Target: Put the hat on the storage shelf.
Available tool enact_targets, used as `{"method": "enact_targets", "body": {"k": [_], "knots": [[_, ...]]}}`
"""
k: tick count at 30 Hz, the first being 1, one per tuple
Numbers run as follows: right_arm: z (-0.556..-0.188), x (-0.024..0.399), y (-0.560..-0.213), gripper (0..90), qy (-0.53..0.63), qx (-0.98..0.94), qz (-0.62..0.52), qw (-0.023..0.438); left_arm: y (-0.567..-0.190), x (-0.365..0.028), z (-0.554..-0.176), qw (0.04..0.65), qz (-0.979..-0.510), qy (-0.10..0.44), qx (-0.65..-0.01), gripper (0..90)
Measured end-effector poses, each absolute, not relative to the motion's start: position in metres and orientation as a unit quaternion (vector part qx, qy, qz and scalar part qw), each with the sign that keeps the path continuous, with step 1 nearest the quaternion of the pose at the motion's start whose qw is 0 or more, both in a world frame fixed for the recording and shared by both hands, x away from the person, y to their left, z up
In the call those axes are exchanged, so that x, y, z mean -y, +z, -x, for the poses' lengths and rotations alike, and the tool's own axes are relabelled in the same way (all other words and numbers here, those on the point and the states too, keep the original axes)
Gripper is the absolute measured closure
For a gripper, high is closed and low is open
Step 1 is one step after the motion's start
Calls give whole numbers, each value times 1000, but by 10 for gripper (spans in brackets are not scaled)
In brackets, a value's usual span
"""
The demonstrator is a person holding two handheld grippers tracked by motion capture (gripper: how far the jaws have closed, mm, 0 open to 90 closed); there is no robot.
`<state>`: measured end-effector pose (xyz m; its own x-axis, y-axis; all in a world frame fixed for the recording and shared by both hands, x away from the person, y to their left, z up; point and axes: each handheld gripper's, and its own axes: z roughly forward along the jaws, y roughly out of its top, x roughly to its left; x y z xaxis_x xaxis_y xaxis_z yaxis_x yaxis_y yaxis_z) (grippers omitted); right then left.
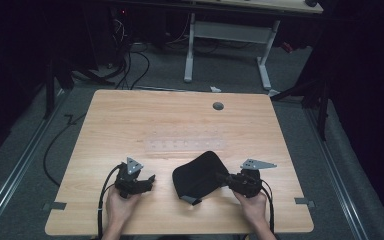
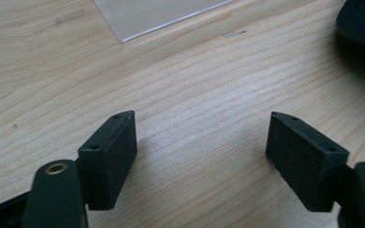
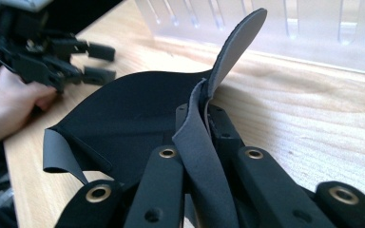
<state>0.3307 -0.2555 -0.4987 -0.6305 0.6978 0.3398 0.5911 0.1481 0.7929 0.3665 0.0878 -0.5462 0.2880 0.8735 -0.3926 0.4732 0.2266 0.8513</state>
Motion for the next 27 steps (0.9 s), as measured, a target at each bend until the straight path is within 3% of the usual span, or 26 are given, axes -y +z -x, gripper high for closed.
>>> {"method": "enact_targets", "body": {"k": [19, 27], "knots": [[-321, 269, -479, 853, 520, -728, -444, 48, -524, -75, -338, 584, -614, 147, -510, 270], [-323, 263, -470, 852, 527, -726, -441, 42, -499, -57, -319, 610, -634, 138, -455, 260]]}}
